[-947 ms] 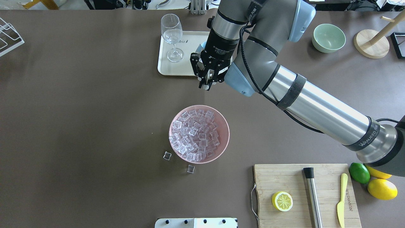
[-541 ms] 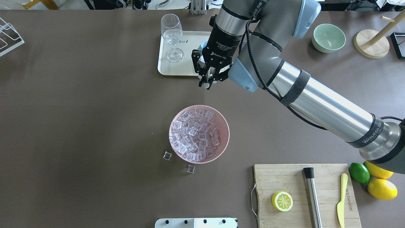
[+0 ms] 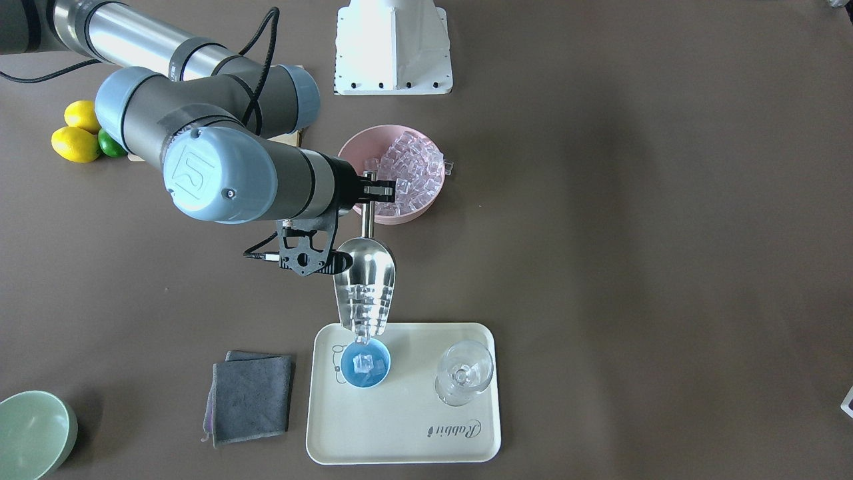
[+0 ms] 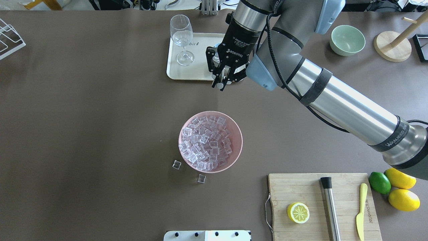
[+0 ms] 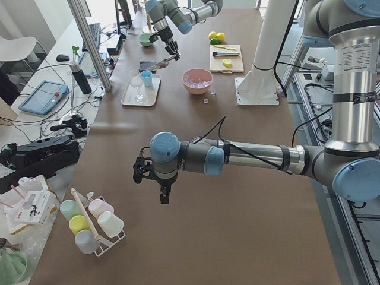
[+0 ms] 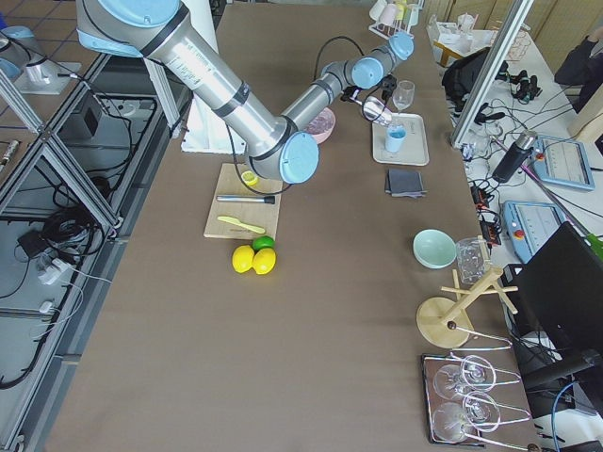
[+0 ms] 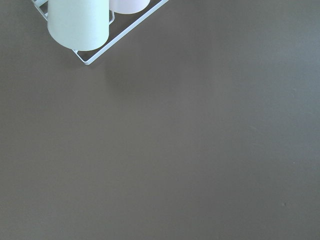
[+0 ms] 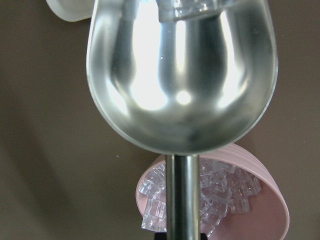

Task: Put ice in cup with scoop
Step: 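Tilt the scoop over the blue cup to pour ice while the left arm withdraws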

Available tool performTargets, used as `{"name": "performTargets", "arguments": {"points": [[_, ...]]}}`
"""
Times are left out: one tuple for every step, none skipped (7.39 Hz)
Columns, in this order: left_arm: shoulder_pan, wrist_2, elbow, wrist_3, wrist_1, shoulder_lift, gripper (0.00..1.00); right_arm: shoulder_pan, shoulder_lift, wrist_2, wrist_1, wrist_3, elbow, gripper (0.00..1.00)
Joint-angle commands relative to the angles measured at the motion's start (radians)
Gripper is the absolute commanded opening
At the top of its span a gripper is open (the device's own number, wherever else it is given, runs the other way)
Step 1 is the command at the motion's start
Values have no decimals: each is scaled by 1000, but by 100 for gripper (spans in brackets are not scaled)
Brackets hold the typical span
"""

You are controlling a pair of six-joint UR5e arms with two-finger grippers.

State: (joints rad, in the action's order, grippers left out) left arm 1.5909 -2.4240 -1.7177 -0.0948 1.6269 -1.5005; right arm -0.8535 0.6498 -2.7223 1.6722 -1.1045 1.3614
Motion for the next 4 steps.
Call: {"name": "performTargets", "arguments": {"points": [[12,2,6,0,-1,20,98,-4,-1,-10,0,0,-1,0],[11,2,9,0,-2,20,98,-4,-1,-11,0,2,-1,0],[11,0,0,0,-1,20,98,-4,-1,-11,0,2,-1,0],[11,-6,-2,0,-2,20,98,-4,1,-10,0,2,-1,0]]}}
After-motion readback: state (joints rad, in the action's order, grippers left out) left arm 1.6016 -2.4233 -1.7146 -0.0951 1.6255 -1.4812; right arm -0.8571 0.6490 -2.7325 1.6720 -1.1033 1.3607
